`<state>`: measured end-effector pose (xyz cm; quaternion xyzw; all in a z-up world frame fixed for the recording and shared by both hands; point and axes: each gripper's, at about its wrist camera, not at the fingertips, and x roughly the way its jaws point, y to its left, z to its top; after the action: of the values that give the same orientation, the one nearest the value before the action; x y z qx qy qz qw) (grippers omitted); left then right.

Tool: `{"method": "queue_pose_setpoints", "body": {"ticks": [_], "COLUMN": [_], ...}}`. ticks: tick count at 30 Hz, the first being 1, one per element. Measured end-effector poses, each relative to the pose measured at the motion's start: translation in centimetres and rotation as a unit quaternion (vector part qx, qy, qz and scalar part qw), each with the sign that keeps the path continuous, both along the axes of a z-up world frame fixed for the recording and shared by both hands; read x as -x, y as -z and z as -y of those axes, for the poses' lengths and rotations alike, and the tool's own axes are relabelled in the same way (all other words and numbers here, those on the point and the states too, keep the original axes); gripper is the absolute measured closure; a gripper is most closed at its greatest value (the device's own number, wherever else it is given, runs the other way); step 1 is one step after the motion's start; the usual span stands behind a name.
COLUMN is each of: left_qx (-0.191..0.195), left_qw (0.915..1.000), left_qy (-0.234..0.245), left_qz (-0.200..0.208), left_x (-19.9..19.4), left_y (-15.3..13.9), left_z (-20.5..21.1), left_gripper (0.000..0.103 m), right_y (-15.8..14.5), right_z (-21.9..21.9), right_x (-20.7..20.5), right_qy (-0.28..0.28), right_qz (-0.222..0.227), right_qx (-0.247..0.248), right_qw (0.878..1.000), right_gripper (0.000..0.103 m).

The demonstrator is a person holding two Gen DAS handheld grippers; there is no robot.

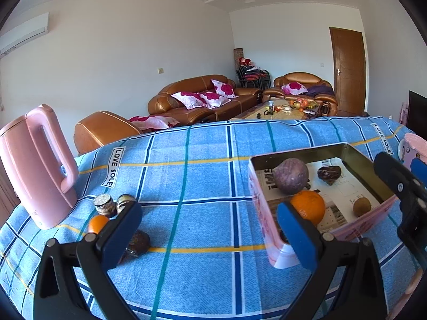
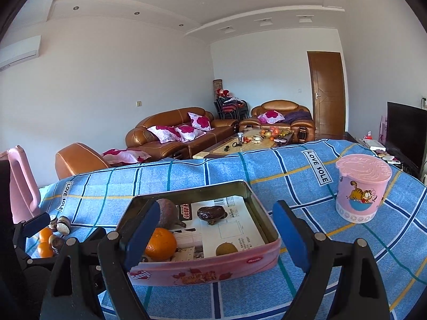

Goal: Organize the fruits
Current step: 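Withdraw both open grippers from the tray back toward the fruit pile, then lower the right gripper around a mandarin orange and close it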

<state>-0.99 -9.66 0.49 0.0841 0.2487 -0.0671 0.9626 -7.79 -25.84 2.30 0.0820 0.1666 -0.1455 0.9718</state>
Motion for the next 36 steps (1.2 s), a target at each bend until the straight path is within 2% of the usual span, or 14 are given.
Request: {"method": "queue_pose_setpoints", "body": {"ticks": [7, 16, 23, 25, 29, 33, 35, 36], "left_qx": [0.001, -0.001, 0.009, 0.014, 0.020, 0.040, 0.050, 0.055], "left_qw": [0.9998, 0.9980, 0.9964, 0.9952, 0.9881, 0.9817, 0.9800, 0.9794], "left_qy": [-0.017, -0.060, -0.079, -0.088, -0.142, -0.178, -0.185, -0.188], "left_qz": [-0.012, -0.018, -0.029, -0.039, -0.057, -0.055, -0.052, -0.052], "left_x": [-0.8, -2.5, -3.9, -4.5, -5.7, -6.0, -5.9, -5.9], "left_y": [0.3, 0.5, 0.5, 0.6, 0.5, 0.3, 0.1, 0.1], "left_z": [-3.2, -9.3, -14.3, -15.8, -19.2, -21.9, -22.8, -23.0], "left_gripper": [0.000, 0.000, 0.000, 0.000, 0.000, 0.000, 0.000, 0.000], "right_y": [0.5, 0.7, 1.2, 1.5, 2.1, 2.7, 3.1, 3.3], "right_z": [-2.4, -8.4, -12.3, -13.6, -16.4, -19.2, -20.4, -20.9], "right_x": [-1.3, -2.8, -4.3, -4.8, -5.9, -6.7, -7.2, -7.4], "right_qy": [-0.030, -0.095, -0.151, -0.173, -0.223, -0.266, -0.287, -0.296], "right_qz": [-0.014, -0.033, -0.056, -0.069, -0.101, -0.130, -0.148, -0.156], "right_qx": [-0.031, -0.011, -0.012, -0.012, -0.014, -0.010, -0.009, -0.006], "right_qw": [0.999, 0.995, 0.987, 0.982, 0.969, 0.955, 0.946, 0.942], "right_gripper": [0.016, 0.016, 0.016, 0.016, 0.016, 0.016, 0.021, 0.027]}}
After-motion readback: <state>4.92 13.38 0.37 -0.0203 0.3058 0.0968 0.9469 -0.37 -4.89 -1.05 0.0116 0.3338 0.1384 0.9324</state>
